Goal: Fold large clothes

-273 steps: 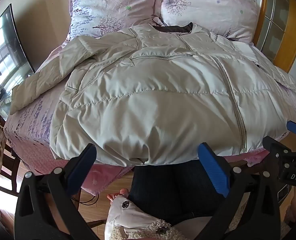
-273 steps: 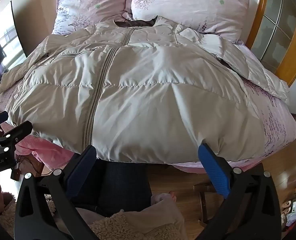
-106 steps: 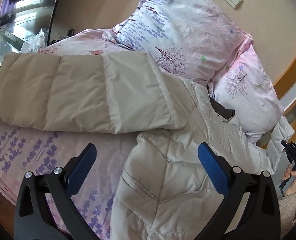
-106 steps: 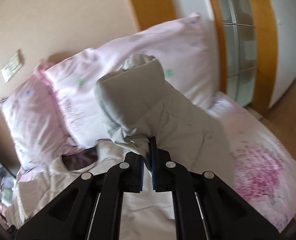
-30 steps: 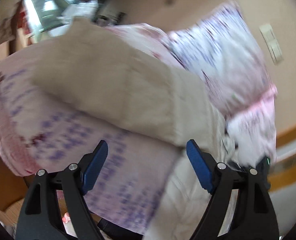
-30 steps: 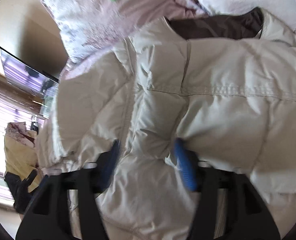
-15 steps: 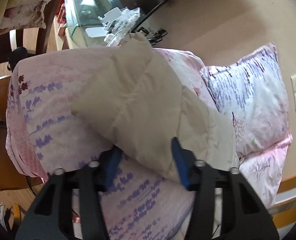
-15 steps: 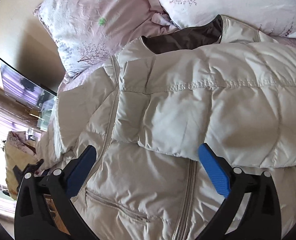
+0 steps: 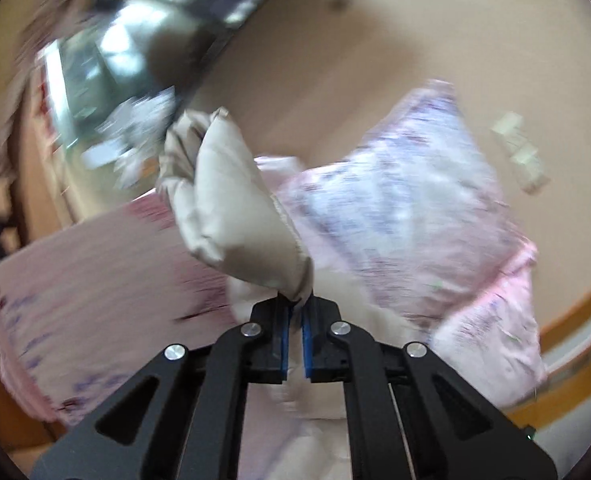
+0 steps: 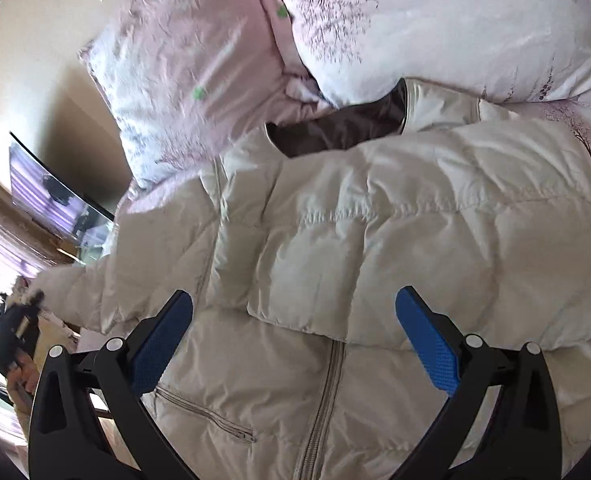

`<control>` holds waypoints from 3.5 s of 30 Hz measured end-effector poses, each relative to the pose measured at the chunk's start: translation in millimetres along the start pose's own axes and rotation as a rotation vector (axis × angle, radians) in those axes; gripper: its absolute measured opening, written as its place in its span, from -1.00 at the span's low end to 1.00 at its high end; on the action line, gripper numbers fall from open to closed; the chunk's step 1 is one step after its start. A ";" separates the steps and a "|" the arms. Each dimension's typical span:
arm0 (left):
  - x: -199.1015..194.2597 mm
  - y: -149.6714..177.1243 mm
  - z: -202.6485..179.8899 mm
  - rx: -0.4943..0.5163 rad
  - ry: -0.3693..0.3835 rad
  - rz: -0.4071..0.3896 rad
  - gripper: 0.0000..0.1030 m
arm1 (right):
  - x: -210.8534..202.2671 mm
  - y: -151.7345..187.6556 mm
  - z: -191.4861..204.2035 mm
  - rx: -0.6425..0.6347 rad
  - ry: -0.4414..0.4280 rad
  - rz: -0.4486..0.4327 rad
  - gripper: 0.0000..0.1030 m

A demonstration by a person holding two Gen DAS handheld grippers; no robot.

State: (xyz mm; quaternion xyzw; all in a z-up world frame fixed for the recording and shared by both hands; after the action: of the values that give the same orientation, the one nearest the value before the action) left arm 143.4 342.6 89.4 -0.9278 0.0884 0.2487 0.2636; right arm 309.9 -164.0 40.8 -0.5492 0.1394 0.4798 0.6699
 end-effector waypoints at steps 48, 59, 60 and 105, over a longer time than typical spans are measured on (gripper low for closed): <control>119.5 200.5 -167.1 0.808 -0.230 0.328 0.96 | 16.4 7.2 -63.3 0.201 -0.161 0.132 -0.56; 131.0 183.1 -138.4 0.796 -0.299 0.317 0.96 | 5.7 12.6 -72.3 0.187 0.010 0.061 -0.73; 131.0 186.6 -139.3 0.800 -0.299 0.317 0.96 | 11.4 15.4 -74.8 0.197 0.025 0.079 -0.73; 45.2 122.9 3.4 0.520 -0.164 0.440 0.96 | -134.2 98.9 -142.6 0.180 0.111 -0.041 0.79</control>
State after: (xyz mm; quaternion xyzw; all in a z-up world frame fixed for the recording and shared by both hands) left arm 144.7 239.0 9.2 -0.7654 0.3250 0.3425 0.4373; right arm 212.5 -360.0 26.1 -0.5153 0.2076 0.4201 0.7175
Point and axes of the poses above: each gripper's, at about its wrist camera, not at the fingertips, and x roughly the way its jaws point, z to its left, y to its underside, the point moved 1 cm from there along x, roughly the way its jaws point, and after that the axes turned 9 degrees about -x, right-handed, at the moved point
